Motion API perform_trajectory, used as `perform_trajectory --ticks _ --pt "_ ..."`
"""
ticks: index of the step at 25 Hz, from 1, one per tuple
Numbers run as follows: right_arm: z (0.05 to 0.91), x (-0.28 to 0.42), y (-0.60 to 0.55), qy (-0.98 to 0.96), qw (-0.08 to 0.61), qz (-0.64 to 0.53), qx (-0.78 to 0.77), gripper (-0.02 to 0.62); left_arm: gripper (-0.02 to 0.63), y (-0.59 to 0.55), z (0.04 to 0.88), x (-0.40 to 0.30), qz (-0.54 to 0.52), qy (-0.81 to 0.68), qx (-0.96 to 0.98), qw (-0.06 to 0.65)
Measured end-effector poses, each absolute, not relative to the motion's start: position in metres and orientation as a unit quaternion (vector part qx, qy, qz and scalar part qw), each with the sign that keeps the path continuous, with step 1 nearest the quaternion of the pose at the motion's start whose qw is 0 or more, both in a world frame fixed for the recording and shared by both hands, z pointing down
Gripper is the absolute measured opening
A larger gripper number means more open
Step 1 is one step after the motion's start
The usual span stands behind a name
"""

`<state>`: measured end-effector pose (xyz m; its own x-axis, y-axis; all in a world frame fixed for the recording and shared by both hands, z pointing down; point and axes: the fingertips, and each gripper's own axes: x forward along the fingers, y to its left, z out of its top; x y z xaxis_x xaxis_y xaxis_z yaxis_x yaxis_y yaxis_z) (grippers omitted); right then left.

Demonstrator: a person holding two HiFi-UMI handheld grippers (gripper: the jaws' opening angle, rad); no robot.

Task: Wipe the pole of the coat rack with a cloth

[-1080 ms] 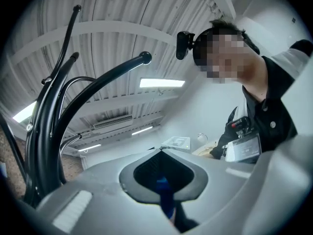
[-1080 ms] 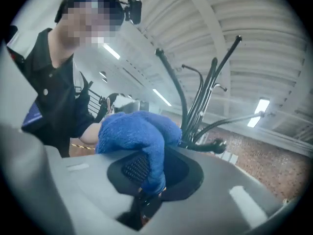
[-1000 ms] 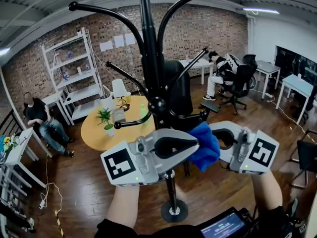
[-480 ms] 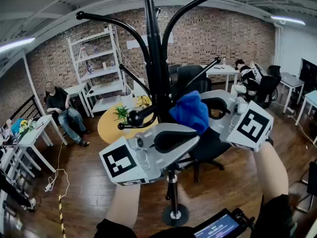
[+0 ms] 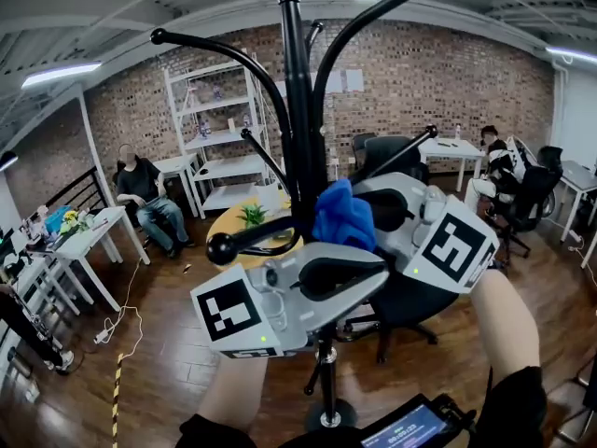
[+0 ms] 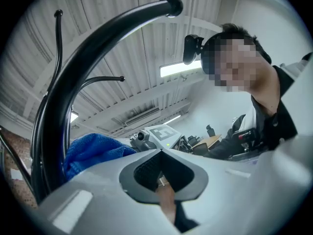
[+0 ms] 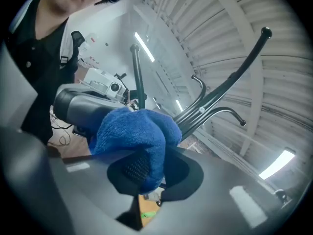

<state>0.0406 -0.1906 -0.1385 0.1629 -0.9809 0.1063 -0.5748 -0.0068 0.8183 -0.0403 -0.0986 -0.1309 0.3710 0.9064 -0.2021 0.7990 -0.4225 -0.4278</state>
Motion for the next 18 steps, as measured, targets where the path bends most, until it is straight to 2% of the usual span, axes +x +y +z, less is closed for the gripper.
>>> perform_trajectory --ticks 4,10,18 --pt "-0.172 0.042 -0.189 -0.599 0.353 -0.309 0.649 0.051 0.003 -0.096 -0.135 -0.026 0.199 -0.489 -0.837 0.143" --pt "-0.264 0.053 -0.181 -0.559 0.249 -0.375 0.696 0.050 0.003 -0.092 -0.146 -0.011 0.203 -0.462 -0.849 0.156" --pt "-0.329 0.046 -0.174 -0.505 0.255 -0.418 0.711 0.051 0.003 -0.083 -0.156 -0.015 0.212 -0.474 -0.839 0.163"
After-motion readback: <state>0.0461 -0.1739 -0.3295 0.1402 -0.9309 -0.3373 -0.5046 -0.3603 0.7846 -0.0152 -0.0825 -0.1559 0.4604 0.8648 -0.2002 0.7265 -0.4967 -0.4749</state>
